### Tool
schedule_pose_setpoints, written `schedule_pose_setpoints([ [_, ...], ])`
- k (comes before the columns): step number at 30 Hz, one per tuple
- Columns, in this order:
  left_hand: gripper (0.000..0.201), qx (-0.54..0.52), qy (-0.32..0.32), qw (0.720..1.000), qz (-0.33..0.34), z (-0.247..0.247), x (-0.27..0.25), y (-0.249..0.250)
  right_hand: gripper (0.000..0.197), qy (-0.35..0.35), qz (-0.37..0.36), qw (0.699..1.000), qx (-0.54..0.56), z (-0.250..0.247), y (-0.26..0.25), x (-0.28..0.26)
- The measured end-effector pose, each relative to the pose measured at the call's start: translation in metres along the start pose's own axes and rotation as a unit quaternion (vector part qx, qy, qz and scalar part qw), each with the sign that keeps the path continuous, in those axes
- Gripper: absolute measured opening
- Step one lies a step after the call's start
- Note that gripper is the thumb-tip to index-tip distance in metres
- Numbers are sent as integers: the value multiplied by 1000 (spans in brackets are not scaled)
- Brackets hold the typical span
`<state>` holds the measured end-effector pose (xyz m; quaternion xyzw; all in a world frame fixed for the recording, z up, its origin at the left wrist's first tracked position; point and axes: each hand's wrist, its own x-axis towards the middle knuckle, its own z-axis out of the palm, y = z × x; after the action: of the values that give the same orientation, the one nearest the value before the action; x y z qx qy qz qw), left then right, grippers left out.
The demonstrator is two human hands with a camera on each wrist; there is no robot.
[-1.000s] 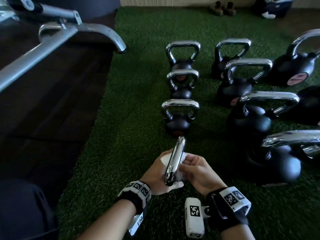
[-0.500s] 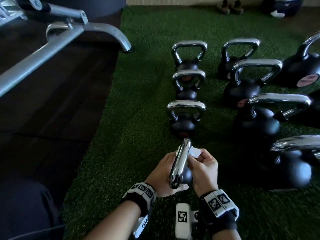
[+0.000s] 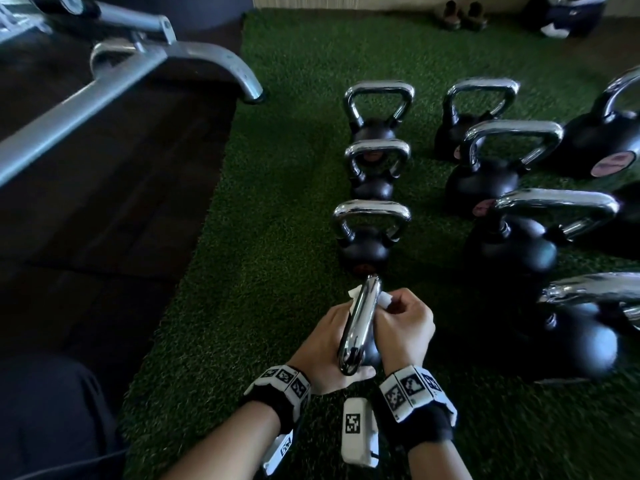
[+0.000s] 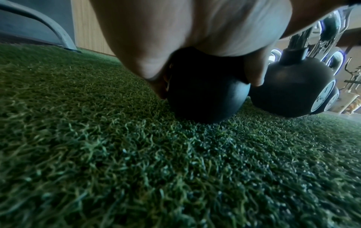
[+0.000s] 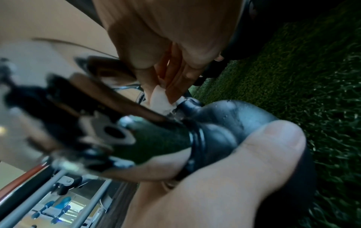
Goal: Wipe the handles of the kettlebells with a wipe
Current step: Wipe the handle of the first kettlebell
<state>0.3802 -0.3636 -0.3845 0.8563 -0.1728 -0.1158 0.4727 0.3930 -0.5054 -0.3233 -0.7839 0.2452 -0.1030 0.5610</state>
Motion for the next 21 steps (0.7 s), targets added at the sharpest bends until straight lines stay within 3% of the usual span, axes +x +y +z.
schedule_pose_setpoints([
  [6,108,7,7,1000,7,3,1,-3,19,-31,20,998,-44,-3,-1,-1],
  [10,115,16,6,1000,2,4,-4,-2,10,-133,23,981,-137,-27,-11,18],
  [14,133,0,-5,999,-45,6,-6,-5,16,-123,-166,963,-175,-49,-31,38],
  [16,137,7,-3,998,-59,7,-9,-5,27,-199,-252,929,-186,-46,-42,47],
  [19,122,8,46,998,-46,11,-17,-6,40,-327,-291,869,-229,-41,-50,55],
  [21,108,37,73,996,-31,12,-18,-8,39,-356,-282,854,-253,-42,-52,58],
])
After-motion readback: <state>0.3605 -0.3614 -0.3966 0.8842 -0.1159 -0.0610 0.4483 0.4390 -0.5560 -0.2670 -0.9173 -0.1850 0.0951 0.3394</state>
